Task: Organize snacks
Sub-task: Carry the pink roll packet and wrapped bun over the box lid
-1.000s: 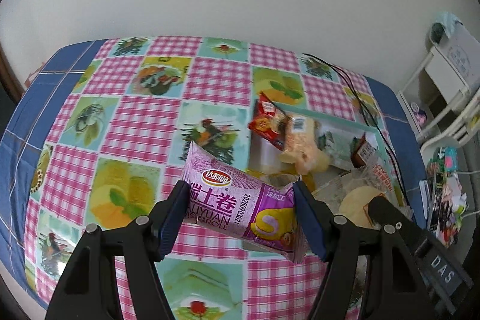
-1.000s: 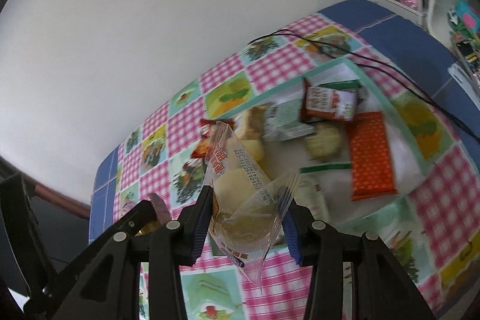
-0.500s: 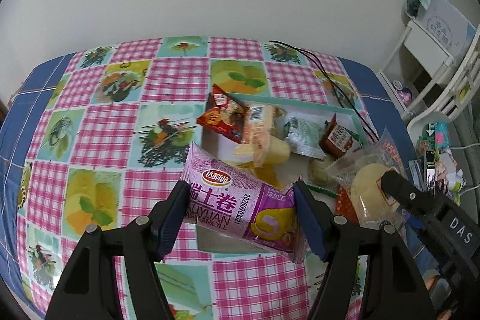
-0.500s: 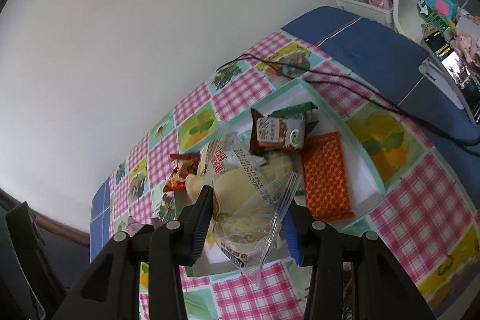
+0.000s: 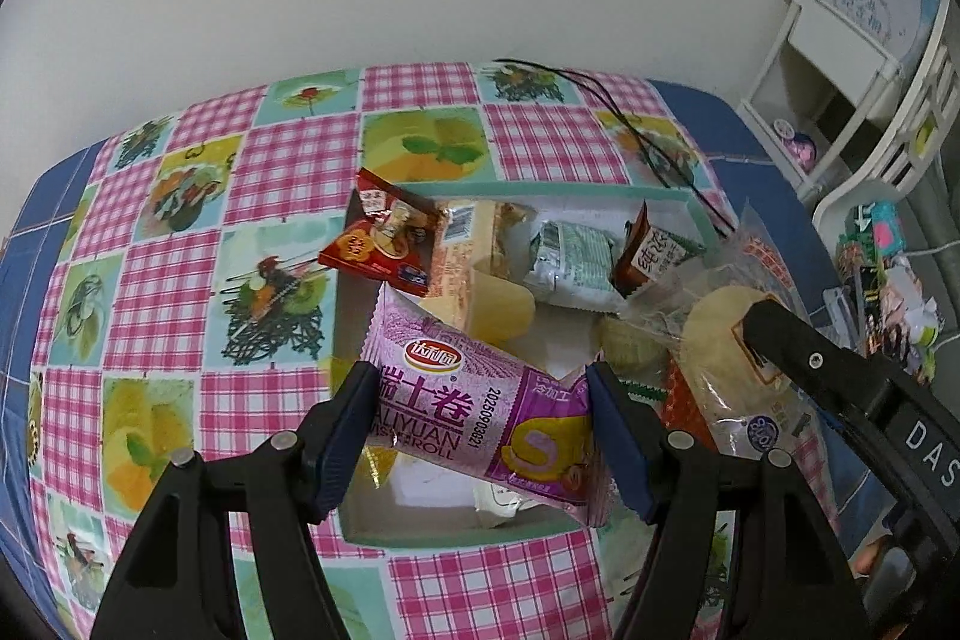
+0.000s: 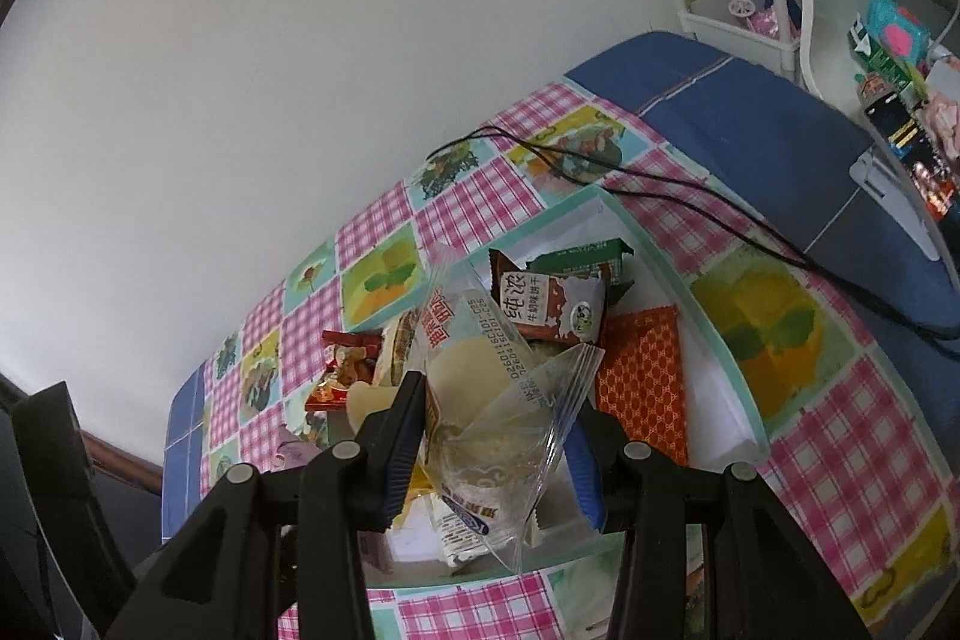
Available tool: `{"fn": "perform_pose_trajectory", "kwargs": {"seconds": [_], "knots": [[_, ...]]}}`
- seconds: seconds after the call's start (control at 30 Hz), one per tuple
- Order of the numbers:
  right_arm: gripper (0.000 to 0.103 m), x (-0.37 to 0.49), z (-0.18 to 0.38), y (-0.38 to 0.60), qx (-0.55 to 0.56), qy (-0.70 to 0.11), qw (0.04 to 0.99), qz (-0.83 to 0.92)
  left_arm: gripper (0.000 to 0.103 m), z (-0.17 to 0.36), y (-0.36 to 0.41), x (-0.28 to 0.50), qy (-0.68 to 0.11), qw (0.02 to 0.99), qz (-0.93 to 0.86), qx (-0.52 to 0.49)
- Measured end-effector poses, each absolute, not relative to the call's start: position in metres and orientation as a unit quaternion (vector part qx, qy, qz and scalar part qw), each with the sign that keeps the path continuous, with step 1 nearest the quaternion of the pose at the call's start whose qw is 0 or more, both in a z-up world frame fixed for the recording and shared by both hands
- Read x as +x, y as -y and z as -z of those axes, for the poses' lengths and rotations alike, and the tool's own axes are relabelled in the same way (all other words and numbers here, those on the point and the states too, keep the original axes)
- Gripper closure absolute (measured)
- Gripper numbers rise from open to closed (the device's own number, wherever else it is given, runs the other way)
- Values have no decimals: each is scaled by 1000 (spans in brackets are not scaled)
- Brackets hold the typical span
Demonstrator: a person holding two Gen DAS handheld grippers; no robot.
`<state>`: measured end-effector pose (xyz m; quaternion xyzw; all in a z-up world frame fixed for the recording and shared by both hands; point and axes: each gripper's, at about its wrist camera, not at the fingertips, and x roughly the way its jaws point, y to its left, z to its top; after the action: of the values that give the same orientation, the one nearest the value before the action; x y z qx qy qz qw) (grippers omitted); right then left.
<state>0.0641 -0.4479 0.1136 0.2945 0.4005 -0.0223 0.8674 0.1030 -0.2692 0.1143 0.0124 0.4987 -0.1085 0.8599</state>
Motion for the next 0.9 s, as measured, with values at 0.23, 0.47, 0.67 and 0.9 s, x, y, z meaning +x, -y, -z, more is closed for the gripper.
{"fn": "perform_pose_trajectory", "kwargs": {"seconds": [0.23,0.47,0.67,0.9], "knots": [[56,74,-104,447,277,-415,866,33,31,-101,283,108,-508,853,111,37],[56,83,-103,437,238,-423,873,37,31,-95,288,113,-509,852,109,48],[56,90,-93,431,232,-437,868,30,31,-93,291,114,-506,853,113,64],[56,98,-75,433,237,-457,857,26,31,-88,297,116,-508,849,120,82]]}}
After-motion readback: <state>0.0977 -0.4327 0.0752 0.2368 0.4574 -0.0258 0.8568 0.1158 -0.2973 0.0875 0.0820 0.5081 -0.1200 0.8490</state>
